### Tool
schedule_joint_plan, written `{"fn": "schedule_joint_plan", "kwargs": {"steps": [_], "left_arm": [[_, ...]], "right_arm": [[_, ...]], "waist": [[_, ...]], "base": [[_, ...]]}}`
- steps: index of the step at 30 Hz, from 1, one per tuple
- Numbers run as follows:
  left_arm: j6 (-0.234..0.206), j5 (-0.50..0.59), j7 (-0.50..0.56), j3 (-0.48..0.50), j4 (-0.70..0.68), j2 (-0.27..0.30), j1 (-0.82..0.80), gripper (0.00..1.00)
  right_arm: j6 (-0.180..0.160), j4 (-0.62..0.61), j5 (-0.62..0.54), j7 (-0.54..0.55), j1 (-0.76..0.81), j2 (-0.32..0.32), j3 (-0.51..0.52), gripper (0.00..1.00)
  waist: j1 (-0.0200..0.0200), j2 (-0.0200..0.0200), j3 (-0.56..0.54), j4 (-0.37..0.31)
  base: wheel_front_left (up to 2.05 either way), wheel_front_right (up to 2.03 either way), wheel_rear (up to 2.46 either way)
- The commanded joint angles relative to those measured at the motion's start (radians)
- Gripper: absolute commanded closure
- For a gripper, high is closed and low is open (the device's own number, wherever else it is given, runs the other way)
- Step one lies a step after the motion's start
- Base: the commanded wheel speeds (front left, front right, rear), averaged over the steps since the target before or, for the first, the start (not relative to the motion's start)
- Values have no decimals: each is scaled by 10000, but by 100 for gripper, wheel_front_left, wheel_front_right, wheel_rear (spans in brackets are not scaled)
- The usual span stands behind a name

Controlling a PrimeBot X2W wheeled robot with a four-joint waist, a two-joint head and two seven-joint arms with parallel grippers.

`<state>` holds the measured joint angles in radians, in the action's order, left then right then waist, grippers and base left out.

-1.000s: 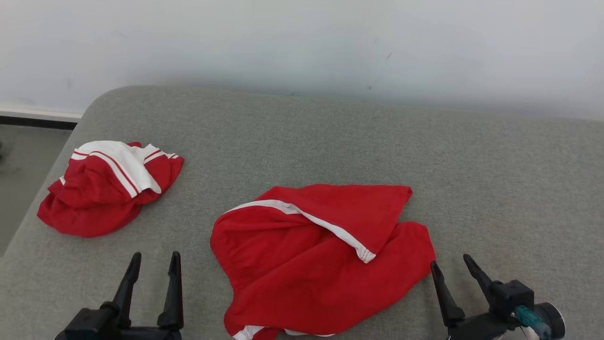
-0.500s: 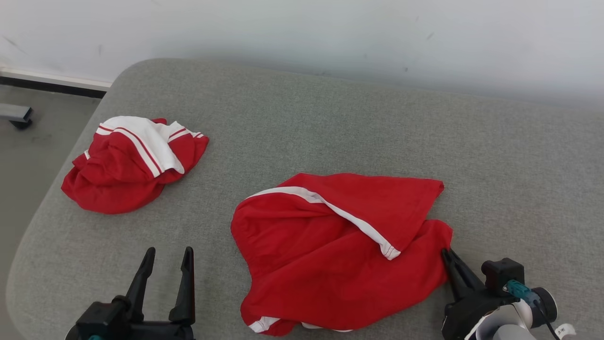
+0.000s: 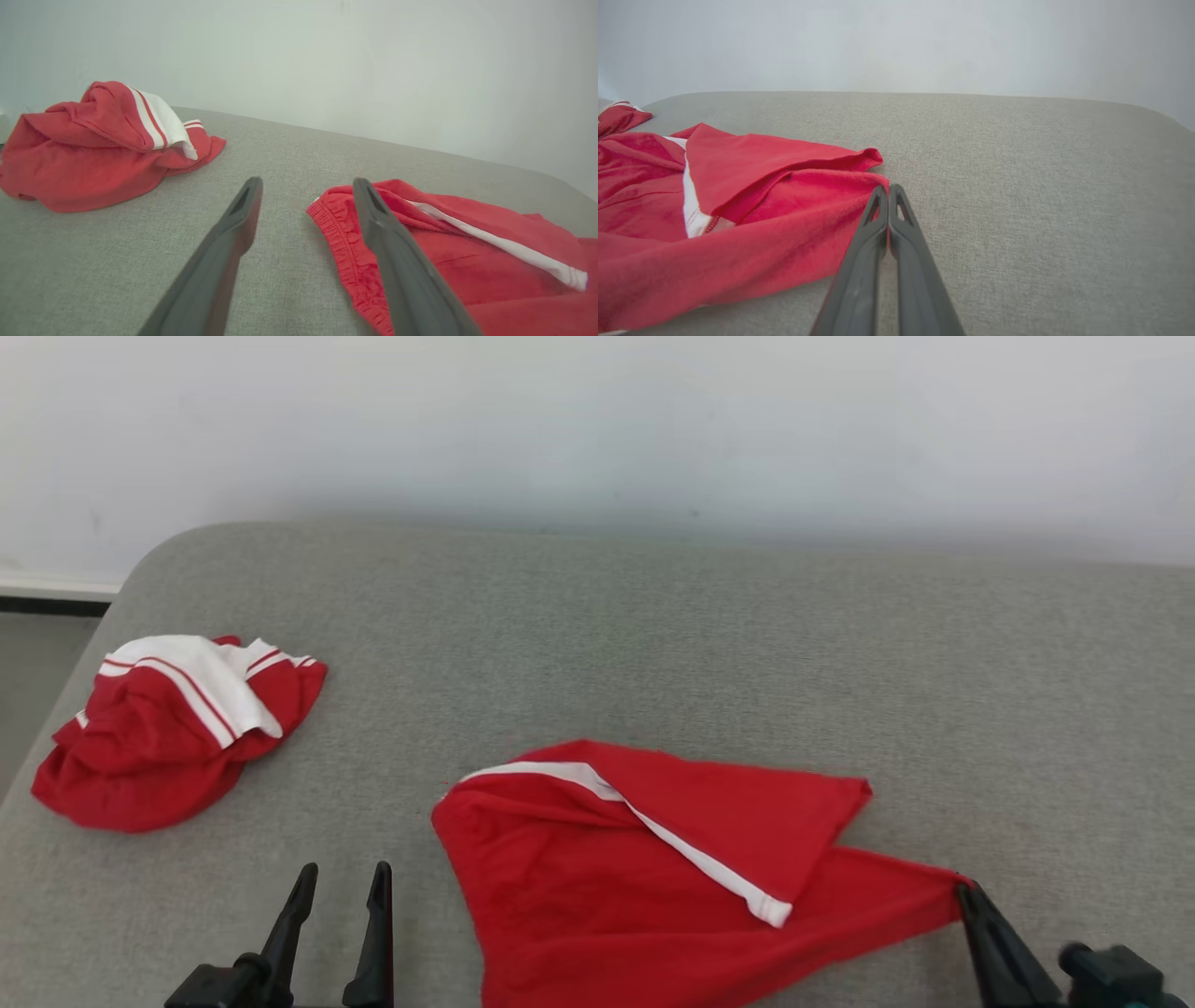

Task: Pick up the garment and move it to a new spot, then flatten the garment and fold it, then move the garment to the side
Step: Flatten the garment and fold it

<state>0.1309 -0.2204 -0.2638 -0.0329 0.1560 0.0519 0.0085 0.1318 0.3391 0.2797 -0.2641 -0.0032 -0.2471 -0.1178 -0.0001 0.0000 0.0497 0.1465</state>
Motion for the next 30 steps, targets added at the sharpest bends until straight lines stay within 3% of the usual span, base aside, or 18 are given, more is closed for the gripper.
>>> {"fn": "schedule_joint_plan", "kwargs": {"steps": [1, 9, 16, 23, 30], "left_arm": [[-14, 12, -10, -4, 7, -7, 92, 0], [-14, -66, -10, 12, 31, -12, 112, 0], [-14, -111, -9, -157, 87, -12, -84, 0], [-14, -223, -8, -442, 128, -14, -523, 0], [-15, -488, -10, -857, 215, -14, -890, 0]], "right_arm": [[-23, -276, -84, -2, 385, -147, 197, 100], [-23, -1506, 150, 312, 1432, 2, 622, 100], [-23, -1605, -31, 624, 318, -55, 75, 100], [-23, -119, -166, 805, -2091, -233, -506, 100], [-23, 2666, -411, 709, -4600, 52, -749, 100]], "waist": [[1, 0, -110, -273], [1, 0, -45, -348], [1, 0, 74, -44], [1, 0, 513, 581], [1, 0, 1041, 1165]], "base": [[0, 0, 0], [0, 0, 0], [0, 0, 0], [0, 0, 0], [0, 0, 0]]}}
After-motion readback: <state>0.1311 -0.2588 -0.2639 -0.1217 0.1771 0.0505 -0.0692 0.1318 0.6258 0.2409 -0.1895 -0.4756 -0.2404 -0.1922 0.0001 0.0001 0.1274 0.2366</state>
